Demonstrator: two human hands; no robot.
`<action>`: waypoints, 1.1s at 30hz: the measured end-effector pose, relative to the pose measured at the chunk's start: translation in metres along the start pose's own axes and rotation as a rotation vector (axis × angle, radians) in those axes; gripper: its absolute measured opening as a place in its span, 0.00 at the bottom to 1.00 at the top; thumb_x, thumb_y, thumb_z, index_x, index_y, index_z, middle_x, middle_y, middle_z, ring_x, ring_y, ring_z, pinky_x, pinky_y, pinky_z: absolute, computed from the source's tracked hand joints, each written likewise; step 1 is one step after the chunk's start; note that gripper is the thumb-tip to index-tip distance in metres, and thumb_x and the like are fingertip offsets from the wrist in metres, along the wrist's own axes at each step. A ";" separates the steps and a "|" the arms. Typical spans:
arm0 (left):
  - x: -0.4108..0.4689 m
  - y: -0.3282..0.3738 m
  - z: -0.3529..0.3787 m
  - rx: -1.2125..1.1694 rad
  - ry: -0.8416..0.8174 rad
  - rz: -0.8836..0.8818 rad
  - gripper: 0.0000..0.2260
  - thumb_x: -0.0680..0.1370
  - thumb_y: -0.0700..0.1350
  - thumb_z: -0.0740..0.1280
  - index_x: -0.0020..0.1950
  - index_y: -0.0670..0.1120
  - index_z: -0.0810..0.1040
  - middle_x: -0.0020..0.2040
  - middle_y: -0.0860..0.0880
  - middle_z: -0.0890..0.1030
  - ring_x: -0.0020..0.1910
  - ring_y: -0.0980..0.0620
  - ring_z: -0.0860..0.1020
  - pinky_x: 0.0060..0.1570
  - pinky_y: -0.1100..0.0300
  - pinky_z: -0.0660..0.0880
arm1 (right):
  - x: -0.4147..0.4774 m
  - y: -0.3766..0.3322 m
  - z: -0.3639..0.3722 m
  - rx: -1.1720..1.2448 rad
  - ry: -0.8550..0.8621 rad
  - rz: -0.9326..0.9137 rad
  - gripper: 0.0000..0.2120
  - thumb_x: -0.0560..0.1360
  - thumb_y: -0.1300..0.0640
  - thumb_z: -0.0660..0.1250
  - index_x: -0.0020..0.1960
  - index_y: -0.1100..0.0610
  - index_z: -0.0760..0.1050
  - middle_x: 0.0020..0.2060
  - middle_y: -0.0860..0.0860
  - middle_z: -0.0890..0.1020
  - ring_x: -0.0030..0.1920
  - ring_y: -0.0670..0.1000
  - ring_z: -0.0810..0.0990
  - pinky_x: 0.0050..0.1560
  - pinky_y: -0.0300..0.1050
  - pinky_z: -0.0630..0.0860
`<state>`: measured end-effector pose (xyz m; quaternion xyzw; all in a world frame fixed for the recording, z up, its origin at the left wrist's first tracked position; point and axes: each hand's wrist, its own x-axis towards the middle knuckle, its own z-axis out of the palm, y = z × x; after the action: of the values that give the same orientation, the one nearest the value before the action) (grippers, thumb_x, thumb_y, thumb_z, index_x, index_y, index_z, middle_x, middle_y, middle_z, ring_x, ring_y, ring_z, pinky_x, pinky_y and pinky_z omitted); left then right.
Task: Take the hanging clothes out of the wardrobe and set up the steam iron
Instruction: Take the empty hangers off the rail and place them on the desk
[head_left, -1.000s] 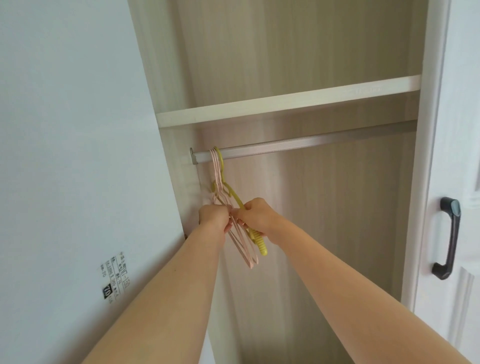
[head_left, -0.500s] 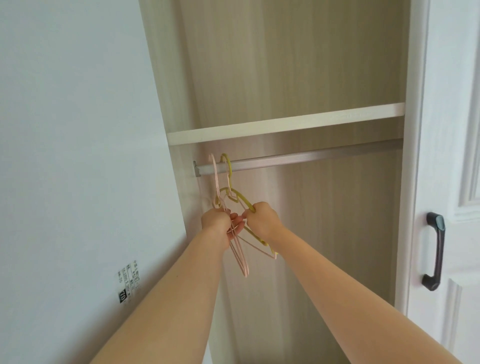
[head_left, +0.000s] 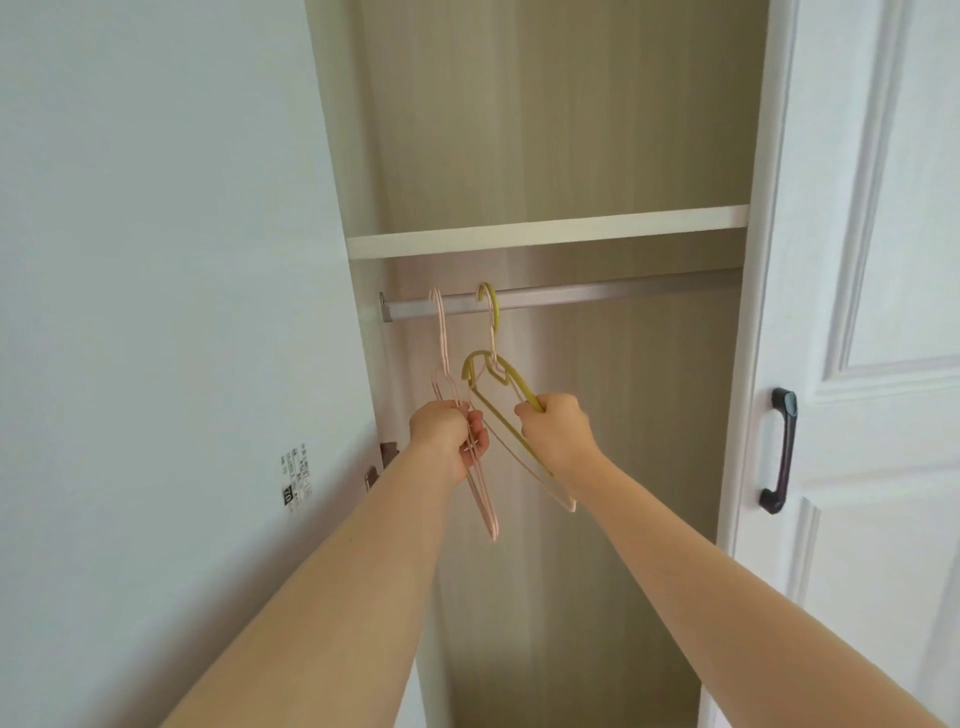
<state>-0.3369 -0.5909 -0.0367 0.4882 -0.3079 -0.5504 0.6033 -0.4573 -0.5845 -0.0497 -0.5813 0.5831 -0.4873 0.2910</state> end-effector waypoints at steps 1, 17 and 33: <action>-0.007 -0.006 -0.002 -0.014 -0.007 -0.017 0.11 0.81 0.34 0.55 0.43 0.41 0.73 0.33 0.45 0.73 0.27 0.53 0.68 0.27 0.63 0.71 | -0.010 0.004 -0.003 -0.006 0.012 0.007 0.11 0.78 0.60 0.58 0.37 0.60 0.68 0.30 0.52 0.68 0.28 0.50 0.64 0.28 0.40 0.63; -0.174 -0.150 -0.083 -0.039 -0.071 -0.169 0.07 0.82 0.37 0.57 0.53 0.42 0.74 0.38 0.46 0.74 0.28 0.55 0.69 0.28 0.64 0.69 | -0.232 0.083 -0.016 0.021 0.128 0.249 0.12 0.79 0.55 0.60 0.46 0.62 0.77 0.32 0.52 0.74 0.34 0.51 0.73 0.46 0.55 0.80; -0.383 -0.228 -0.232 -0.024 -0.252 -0.405 0.06 0.80 0.36 0.61 0.55 0.38 0.76 0.38 0.45 0.78 0.33 0.52 0.75 0.33 0.60 0.77 | -0.527 0.096 0.009 0.018 0.217 0.387 0.12 0.79 0.60 0.59 0.44 0.66 0.77 0.27 0.52 0.73 0.27 0.48 0.68 0.27 0.41 0.65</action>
<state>-0.2870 -0.1449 -0.2622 0.4603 -0.2698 -0.7203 0.4432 -0.4054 -0.0948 -0.2601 -0.4002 0.7071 -0.4875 0.3197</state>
